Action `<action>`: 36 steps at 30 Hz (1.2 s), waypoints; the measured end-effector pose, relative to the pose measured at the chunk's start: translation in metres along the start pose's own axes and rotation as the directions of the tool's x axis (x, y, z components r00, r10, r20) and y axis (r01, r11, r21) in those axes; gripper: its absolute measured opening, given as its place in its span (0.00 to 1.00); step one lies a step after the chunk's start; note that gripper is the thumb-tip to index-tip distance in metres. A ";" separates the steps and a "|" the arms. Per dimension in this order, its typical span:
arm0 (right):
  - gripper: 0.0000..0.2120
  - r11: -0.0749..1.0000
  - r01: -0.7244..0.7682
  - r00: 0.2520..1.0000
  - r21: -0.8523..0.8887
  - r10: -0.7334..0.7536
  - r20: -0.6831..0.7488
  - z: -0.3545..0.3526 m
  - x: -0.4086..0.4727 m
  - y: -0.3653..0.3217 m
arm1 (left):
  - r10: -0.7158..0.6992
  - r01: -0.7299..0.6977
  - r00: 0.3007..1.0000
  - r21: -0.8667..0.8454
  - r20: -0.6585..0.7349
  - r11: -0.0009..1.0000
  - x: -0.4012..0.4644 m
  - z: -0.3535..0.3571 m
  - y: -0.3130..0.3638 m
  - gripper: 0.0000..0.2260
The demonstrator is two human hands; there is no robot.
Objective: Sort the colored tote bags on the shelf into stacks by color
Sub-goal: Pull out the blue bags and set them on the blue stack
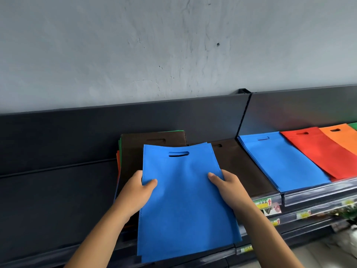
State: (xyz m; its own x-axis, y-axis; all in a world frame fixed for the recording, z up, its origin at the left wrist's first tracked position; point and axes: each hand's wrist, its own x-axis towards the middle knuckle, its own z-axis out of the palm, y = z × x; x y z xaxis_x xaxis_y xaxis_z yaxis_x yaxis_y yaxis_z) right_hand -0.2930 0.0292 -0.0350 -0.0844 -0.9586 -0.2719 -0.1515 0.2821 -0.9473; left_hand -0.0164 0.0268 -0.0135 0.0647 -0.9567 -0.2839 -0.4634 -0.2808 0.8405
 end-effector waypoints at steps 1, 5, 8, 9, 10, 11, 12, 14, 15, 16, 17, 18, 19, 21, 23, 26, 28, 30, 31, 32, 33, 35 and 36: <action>0.12 1.000 0.001 1.000 0.008 -0.001 -0.017 -0.003 -0.002 0.000 | 0.016 -0.016 1.000 -0.005 0.013 1.000 0.000 0.003 0.002 0.05; 0.12 0.999 0.005 0.998 0.034 -0.002 -0.066 -0.022 -0.004 -0.004 | 0.078 -0.077 0.997 -0.065 0.007 0.995 0.001 0.021 0.016 0.08; 0.11 0.999 0.016 0.998 0.037 -0.014 -0.059 -0.043 0.000 -0.008 | 0.091 -0.090 0.996 -0.124 0.000 0.988 0.003 0.039 0.031 0.08; 0.11 0.999 0.019 0.999 0.033 -0.017 -0.049 -0.050 0.002 -0.008 | 0.094 -0.093 0.996 -0.136 0.003 0.986 0.003 0.047 0.036 0.09; 0.12 0.999 0.018 0.999 0.032 -0.017 -0.036 -0.062 0.006 -0.007 | 0.097 -0.096 0.995 -0.137 -0.001 0.986 0.005 0.057 0.042 0.09; 0.12 0.999 0.009 1.000 0.042 -0.008 -0.029 -0.071 0.011 -0.007 | 0.096 -0.096 0.995 -0.147 -0.006 0.984 0.006 0.065 0.048 0.09; 0.12 0.998 -0.006 0.999 0.056 0.008 -0.032 -0.077 0.015 -0.007 | 0.089 -0.089 0.996 -0.164 -0.007 0.982 0.005 0.070 0.051 0.10; 0.14 0.998 -0.035 0.999 0.046 0.036 -0.037 -0.106 0.031 -0.002 | 0.072 -0.077 0.997 -0.187 -0.031 0.979 0.012 0.096 0.064 0.11; 0.14 0.999 -0.046 0.998 0.028 0.047 -0.039 -0.123 0.041 0.002 | 0.064 -0.073 0.997 -0.189 -0.053 0.979 0.017 0.112 0.074 0.12; 0.12 0.998 -0.061 0.997 0.012 0.061 -0.046 -0.140 0.052 0.006 | 0.062 -0.075 0.995 -0.192 -0.074 0.979 0.021 0.129 0.083 0.14; 0.09 0.997 -0.079 0.996 0.010 0.079 -0.051 -0.153 0.061 0.008 | 0.066 -0.083 0.993 -0.195 -0.094 0.977 0.026 0.145 0.091 0.15; 0.07 0.996 -0.090 0.995 0.013 0.090 -0.048 -0.170 0.071 0.010 | 0.072 -0.095 0.990 -0.200 -0.118 0.975 0.032 0.165 0.101 0.16; 0.05 0.996 -0.091 0.995 0.007 0.092 -0.045 -0.188 0.081 0.012 | 0.075 -0.104 0.987 -0.206 -0.144 0.973 0.038 0.186 0.113 0.16; 0.03 0.996 -0.077 0.997 -0.042 0.076 -0.025 -0.226 0.103 0.016 | 0.067 -0.108 0.981 -0.223 -0.183 0.969 0.051 0.227 0.136 0.17; 0.03 0.993 -0.061 0.998 -0.099 0.060 -0.014 -0.262 0.123 0.019 | 0.048 -0.098 0.977 -0.236 -0.207 0.967 0.061 0.261 0.156 0.18; 0.07 0.979 -0.021 0.997 -0.202 0.007 -0.073 -0.321 0.159 0.034 | 0.014 -0.063 0.978 -0.233 -0.208 0.970 0.075 0.306 0.182 0.20; 0.17 0.961 -0.016 0.993 -0.276 -0.018 -0.121 -0.356 0.177 0.041 | -0.019 -0.011 0.988 -0.200 -0.152 0.980 0.083 0.333 0.194 0.23; 0.20 0.949 -0.011 0.990 -0.315 -0.033 -0.134 -0.380 0.190 0.048 | -0.053 0.045 0.997 -0.150 -0.054 0.988 0.092 0.356 0.200 0.27; 0.21 0.944 -0.014 0.990 -0.330 -0.033 -0.134 -0.391 0.196 0.052 | -0.064 0.062 0.998 -0.124 -0.013 0.990 0.098 0.367 0.203 0.29; 0.21 0.939 -0.020 0.990 -0.344 -0.030 -0.140 -0.401 0.203 0.057 | -0.072 0.073 0.997 -0.100 0.016 0.992 0.103 0.378 0.206 0.31; 0.22 0.934 -0.020 0.989 -0.356 -0.035 -0.145 -0.408 0.209 0.061 | -0.079 0.081 0.996 -0.080 0.037 0.993 0.108 0.388 0.208 0.32; 0.24 0.929 -0.032 0.987 -0.370 -0.028 -0.155 -0.419 0.220 0.070 | -0.094 0.097 0.993 -0.046 0.065 0.994 0.116 0.402 0.211 0.31; 0.24 0.922 -0.043 0.988 -0.384 -0.017 -0.151 -0.423 0.224 0.074 | -0.109 0.111 0.992 -0.031 0.068 0.993 0.121 0.407 0.212 0.29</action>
State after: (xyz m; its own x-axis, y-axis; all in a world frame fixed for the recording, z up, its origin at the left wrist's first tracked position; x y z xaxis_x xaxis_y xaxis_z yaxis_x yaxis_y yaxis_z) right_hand -0.7392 -0.1486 -0.0943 -0.2298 -0.9463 -0.2275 -0.5140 0.3166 -0.7972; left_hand -0.4668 -0.1170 -0.0576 0.0543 -0.9128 -0.4048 -0.4253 -0.3879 0.8177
